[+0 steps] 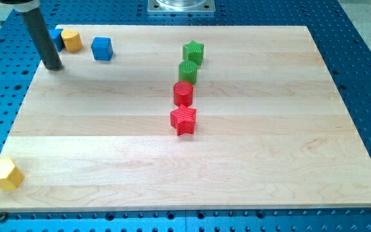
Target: Adjust the blue triangle and yellow heart at the top left corner of the board
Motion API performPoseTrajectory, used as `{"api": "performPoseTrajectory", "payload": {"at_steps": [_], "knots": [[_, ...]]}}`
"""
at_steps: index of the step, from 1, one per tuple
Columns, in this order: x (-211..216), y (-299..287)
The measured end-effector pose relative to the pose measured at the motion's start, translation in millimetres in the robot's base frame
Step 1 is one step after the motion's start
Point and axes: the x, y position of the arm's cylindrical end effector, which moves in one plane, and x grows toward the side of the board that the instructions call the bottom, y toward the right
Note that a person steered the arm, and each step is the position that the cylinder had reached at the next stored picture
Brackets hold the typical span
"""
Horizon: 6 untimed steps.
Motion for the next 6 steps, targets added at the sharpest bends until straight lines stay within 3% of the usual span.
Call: {"api": "performPoseTrajectory", "payload": {"at_steps": [1, 2, 3, 5, 6], "knots": [[-22, -44], [-71, -44], [-83, -42], [-24, -37], [-20, 13]]}}
